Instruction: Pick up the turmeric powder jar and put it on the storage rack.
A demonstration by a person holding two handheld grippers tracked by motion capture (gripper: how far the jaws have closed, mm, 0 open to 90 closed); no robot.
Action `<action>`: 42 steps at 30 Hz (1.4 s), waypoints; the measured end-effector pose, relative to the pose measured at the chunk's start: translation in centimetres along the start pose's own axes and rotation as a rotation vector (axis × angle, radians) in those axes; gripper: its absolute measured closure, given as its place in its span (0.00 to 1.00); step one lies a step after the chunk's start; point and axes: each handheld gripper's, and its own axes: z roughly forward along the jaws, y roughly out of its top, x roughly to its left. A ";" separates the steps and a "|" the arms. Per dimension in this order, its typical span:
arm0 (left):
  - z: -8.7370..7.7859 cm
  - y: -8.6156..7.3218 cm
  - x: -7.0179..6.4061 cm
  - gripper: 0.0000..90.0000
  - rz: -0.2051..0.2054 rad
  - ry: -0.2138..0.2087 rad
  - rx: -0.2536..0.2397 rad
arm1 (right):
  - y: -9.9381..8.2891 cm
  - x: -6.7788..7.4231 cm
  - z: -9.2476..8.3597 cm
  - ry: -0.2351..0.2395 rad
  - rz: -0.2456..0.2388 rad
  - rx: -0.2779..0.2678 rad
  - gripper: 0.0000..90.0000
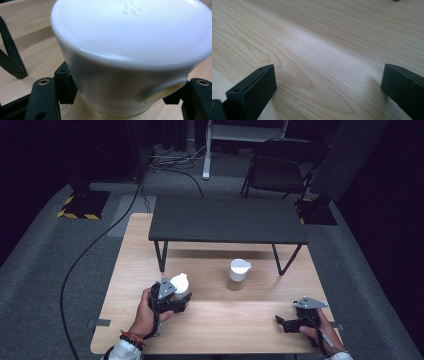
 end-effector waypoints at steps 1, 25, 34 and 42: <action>0.0 0.1 -0.2 0.33 0.006 0.004 0.002 | 0.0 0.0 0.0 0.000 0.000 0.000 0.00; -2.5 3.3 -1.2 0.33 0.004 -0.029 -0.081 | 0.0 0.0 0.0 0.000 0.000 0.000 0.00; -3.1 5.0 -1.6 0.33 -0.007 -0.020 -0.116 | 0.0 0.0 0.0 0.000 0.000 0.000 0.00; -3.4 6.8 -2.1 0.33 0.007 -0.010 -0.139 | 0.0 0.0 0.0 0.000 0.000 0.000 0.00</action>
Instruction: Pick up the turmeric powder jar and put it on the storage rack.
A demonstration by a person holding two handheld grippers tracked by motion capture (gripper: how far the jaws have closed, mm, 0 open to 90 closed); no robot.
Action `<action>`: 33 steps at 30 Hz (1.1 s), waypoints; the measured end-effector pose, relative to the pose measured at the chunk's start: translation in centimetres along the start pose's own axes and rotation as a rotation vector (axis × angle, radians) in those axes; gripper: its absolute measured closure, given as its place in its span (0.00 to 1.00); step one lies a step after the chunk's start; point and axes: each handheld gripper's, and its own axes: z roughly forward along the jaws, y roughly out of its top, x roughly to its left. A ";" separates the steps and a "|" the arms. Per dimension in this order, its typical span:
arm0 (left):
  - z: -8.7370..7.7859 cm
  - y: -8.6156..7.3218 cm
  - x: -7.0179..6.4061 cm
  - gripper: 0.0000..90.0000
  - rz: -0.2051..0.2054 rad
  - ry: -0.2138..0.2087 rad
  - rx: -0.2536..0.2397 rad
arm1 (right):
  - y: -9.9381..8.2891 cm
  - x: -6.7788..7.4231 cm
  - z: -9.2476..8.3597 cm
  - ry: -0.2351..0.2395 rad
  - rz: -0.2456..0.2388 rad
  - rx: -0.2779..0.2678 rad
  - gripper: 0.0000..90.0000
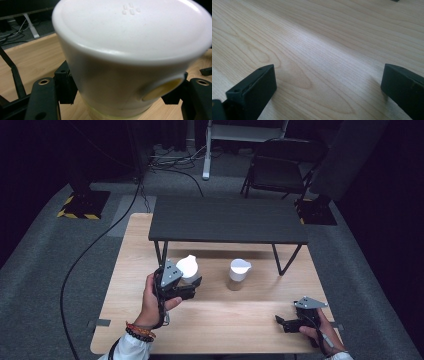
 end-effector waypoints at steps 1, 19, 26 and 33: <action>0.0 0.0 0.0 0.33 0.000 0.000 0.000 | 0.0 0.0 0.0 0.000 0.000 0.000 0.00; 0.0 6.6 -0.2 0.33 0.018 -0.013 -0.090 | 0.0 0.0 0.0 0.000 0.000 0.000 0.00; 0.6 8.7 -0.3 0.33 0.031 -0.006 -0.095 | 0.0 0.0 0.0 0.000 0.000 0.000 0.00; 1.4 10.1 0.0 0.33 0.025 0.013 -0.104 | 0.0 0.0 0.0 0.000 0.000 0.000 0.00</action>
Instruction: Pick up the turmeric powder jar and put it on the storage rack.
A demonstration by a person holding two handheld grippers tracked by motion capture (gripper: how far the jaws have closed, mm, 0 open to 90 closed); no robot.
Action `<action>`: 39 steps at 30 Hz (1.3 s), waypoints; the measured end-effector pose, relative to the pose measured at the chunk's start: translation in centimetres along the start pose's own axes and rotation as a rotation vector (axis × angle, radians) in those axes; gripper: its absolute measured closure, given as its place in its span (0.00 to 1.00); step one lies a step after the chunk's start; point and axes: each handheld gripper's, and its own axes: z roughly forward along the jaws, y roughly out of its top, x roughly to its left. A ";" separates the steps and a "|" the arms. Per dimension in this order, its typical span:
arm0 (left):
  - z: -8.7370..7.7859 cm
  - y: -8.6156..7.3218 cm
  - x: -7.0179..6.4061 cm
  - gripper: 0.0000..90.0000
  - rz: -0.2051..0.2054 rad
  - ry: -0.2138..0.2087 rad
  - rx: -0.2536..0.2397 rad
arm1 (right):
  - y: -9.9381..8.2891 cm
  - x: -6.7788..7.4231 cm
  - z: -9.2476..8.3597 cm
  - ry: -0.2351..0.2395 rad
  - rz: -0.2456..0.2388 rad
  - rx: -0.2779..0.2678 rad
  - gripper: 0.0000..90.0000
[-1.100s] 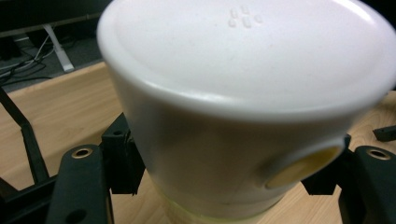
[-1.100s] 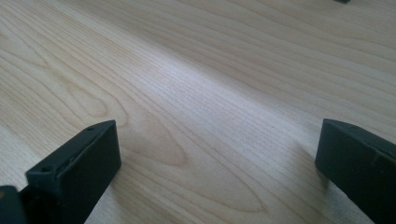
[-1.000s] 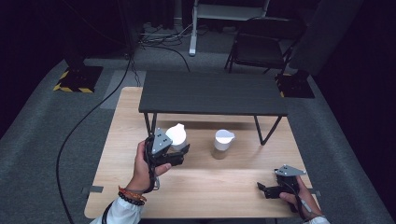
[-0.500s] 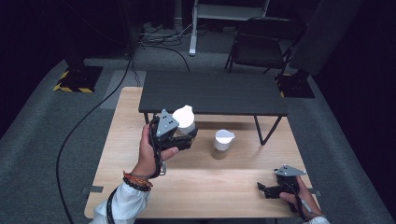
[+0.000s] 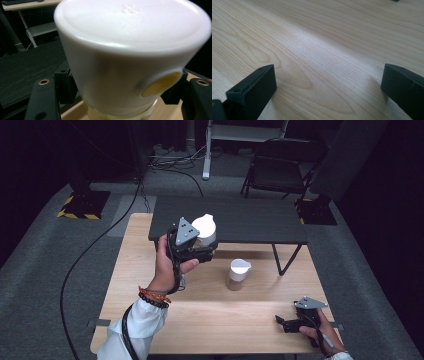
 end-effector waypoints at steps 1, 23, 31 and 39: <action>0.1 0.2 0.1 0.33 -0.003 0.004 -0.001 | 0.0 0.0 0.0 0.000 0.000 0.000 0.00; 4.3 3.1 2.0 0.33 -0.036 0.061 -0.006 | 0.0 0.0 0.0 -0.001 0.001 -0.001 0.00; 6.0 3.9 2.8 0.33 -0.065 0.098 0.024 | -0.1 0.0 0.0 0.001 0.001 -0.001 0.00; 7.2 4.3 3.2 0.33 -0.077 0.136 0.056 | -0.1 0.0 0.0 0.002 0.000 -0.001 0.00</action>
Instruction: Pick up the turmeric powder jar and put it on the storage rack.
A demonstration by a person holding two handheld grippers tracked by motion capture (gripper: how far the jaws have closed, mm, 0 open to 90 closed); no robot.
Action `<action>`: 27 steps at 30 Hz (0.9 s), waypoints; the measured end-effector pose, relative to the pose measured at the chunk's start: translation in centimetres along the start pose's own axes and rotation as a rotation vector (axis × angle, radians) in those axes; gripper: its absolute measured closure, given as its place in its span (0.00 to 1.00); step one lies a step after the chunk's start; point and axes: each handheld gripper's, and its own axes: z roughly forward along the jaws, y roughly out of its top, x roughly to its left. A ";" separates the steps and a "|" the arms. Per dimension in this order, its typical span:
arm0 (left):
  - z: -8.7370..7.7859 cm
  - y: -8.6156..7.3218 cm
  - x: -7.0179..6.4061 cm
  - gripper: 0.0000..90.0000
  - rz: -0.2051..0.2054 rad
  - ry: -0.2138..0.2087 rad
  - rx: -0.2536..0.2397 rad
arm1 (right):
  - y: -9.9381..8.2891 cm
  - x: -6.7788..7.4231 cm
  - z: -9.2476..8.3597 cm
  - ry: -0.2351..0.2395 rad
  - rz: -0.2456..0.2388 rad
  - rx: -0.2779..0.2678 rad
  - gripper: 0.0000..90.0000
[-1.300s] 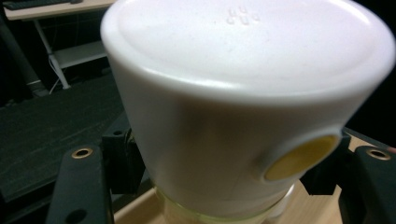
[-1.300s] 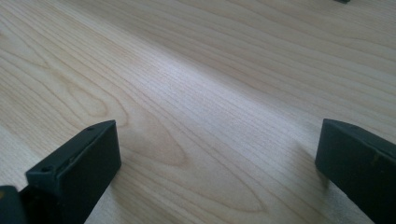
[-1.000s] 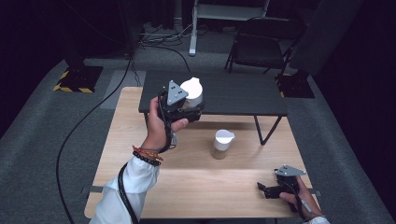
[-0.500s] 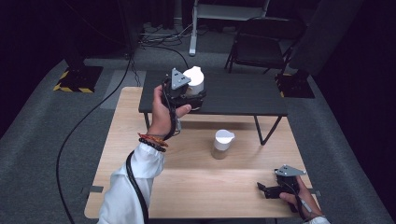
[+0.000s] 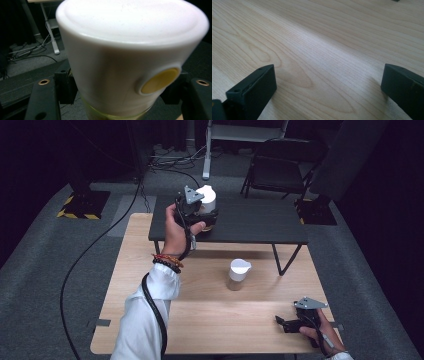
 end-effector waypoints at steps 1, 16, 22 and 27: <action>0.1 0.1 -0.1 0.33 0.005 0.005 0.005 | 0.0 0.0 0.0 0.000 0.001 0.000 0.00; 1.2 0.3 0.5 0.33 -0.016 0.001 0.024 | 0.0 0.0 0.0 0.000 0.001 0.000 0.00; 1.2 0.3 0.8 0.33 -0.025 -0.011 0.029 | 0.0 0.0 0.0 0.000 0.002 0.000 0.00; 1.3 0.3 0.5 0.32 -0.010 0.001 0.037 | 0.0 0.0 0.0 0.000 0.002 0.000 0.00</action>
